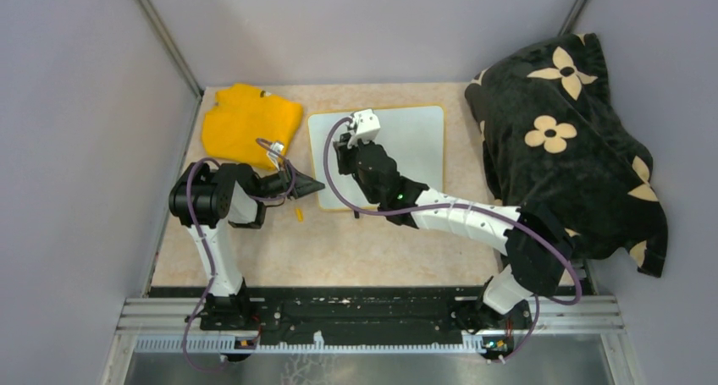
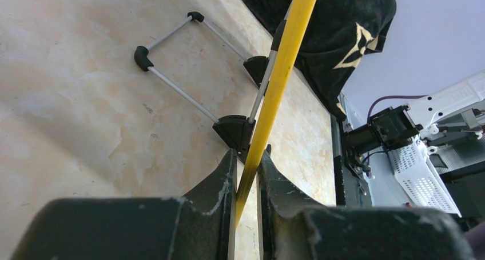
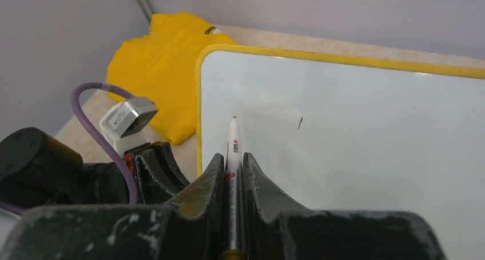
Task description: Write a sentence on the whiteboard
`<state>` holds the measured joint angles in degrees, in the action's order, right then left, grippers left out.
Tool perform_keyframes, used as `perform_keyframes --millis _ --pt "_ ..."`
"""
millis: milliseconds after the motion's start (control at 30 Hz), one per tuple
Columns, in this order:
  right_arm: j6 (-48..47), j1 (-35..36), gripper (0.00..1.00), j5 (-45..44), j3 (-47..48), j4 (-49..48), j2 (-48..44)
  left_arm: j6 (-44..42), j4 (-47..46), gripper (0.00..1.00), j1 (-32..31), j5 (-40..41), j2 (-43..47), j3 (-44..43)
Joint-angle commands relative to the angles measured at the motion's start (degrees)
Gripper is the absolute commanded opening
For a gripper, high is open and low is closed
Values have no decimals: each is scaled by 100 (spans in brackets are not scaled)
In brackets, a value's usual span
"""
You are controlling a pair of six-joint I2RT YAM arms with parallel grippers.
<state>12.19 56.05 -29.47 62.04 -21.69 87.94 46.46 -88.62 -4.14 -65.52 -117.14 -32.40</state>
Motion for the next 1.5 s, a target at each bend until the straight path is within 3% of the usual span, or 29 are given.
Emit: perform_keyframes --millis 0,767,1467 --pt "153 -90 0 -26 254 -396 71 -17 -1404 5 -17 34 -183 -38" --pt "431 -305 0 6 -77 -232 77 -15 -1401 0 -19 30 -188 -42" --pt "532 -309 0 97 -587 -538 -684 -13 -1398 0 -16 27 -197 -55"
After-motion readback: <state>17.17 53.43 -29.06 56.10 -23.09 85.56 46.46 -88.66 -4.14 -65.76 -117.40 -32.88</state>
